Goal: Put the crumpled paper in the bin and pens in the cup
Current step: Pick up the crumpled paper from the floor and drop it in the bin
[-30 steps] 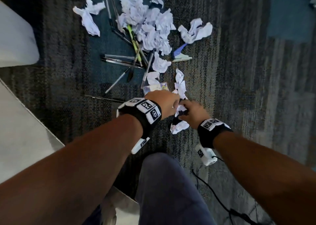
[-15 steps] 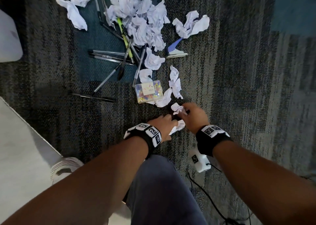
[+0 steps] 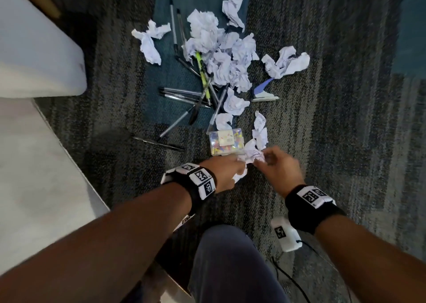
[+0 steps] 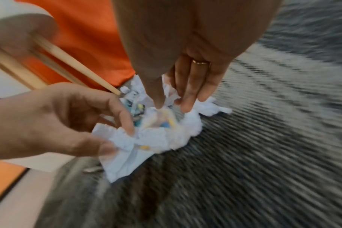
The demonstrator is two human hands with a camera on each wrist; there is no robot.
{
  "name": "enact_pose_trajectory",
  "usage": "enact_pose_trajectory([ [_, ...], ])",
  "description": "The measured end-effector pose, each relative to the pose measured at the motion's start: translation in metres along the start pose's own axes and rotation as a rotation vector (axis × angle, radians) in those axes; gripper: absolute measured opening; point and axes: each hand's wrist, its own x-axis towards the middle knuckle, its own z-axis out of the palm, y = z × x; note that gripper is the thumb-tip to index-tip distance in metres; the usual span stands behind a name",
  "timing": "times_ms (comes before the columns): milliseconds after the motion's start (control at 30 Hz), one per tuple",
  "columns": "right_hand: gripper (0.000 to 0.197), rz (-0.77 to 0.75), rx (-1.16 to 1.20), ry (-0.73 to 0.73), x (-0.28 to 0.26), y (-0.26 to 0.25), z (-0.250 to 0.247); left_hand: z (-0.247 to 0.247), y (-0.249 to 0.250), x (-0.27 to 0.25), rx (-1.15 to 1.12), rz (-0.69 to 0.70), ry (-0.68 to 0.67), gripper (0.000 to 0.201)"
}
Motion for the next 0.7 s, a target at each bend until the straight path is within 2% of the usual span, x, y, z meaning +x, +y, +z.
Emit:
enact_pose_trajectory([
  [133,0.022,-0.132,0.065,-0.04,0.026,-0.064,-0.003,-0.052,-0.011,-0.032,0.025,0.001,0.177,0.031],
  [333,0.039,-0.466,0.185,-0.1,0.047,-0.183,-0.021,-0.133,-0.027,-0.1,0.106,-0.07,0.393,0.028],
  [500,0.024,-0.689,0.3,-0.048,0.046,-0.285,-0.024,-0.187,-0.032,-0.179,0.101,-0.131,0.66,0.03],
  [600,0.02,-0.815,0.387,-0.058,0.035,-0.345,-0.025,-0.21,-0.03,-0.226,0.088,-0.149,0.87,0.028],
  [700,0.017,-0.888,0.471,-0.082,0.023,-0.395,-0.022,-0.224,-0.031,-0.267,0.048,-0.258,1.034,0.026],
])
